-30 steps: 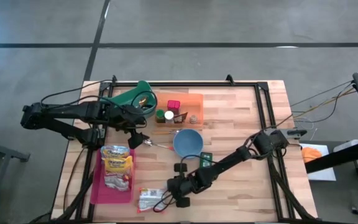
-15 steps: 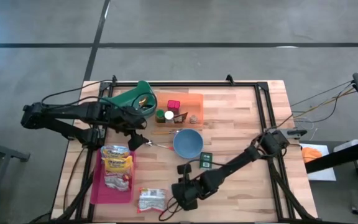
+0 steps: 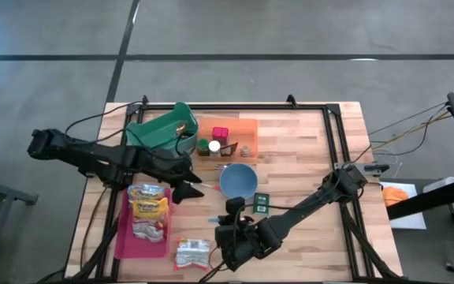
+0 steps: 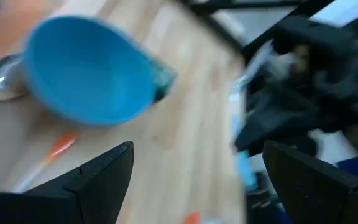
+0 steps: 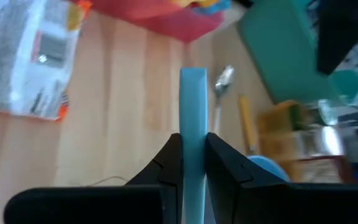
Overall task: Pick & Place Food Item
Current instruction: Put the blue spoon into the green bin
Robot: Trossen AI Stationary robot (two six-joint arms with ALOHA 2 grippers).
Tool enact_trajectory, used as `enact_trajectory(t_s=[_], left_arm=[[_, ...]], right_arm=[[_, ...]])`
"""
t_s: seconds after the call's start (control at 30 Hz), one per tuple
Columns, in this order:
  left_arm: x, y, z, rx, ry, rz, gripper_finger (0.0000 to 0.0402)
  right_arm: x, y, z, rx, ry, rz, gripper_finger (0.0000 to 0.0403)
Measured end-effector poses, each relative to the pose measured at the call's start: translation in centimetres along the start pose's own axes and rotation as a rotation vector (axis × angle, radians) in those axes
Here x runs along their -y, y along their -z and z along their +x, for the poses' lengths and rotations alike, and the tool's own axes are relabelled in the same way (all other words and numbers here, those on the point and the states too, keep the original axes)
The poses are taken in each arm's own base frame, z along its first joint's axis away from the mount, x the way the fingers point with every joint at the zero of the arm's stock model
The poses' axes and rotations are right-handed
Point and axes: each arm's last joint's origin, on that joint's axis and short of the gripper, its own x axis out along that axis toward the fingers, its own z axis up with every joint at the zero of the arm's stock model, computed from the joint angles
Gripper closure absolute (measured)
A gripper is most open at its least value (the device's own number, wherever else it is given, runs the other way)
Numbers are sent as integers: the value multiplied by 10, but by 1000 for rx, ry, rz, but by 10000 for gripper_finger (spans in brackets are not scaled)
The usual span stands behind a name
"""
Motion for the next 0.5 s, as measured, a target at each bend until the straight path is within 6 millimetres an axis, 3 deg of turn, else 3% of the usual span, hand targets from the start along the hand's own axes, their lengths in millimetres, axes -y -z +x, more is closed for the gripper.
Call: enact_trajectory(t_s=[0.2, 0.5], left_arm=[[17, 18, 10, 108, 219, 11, 42], [20, 30, 15, 149, 156, -61, 42]], right_arm=[[9, -7, -7, 19, 92, -8, 368], [19, -17, -14, 53, 148, -11, 368]])
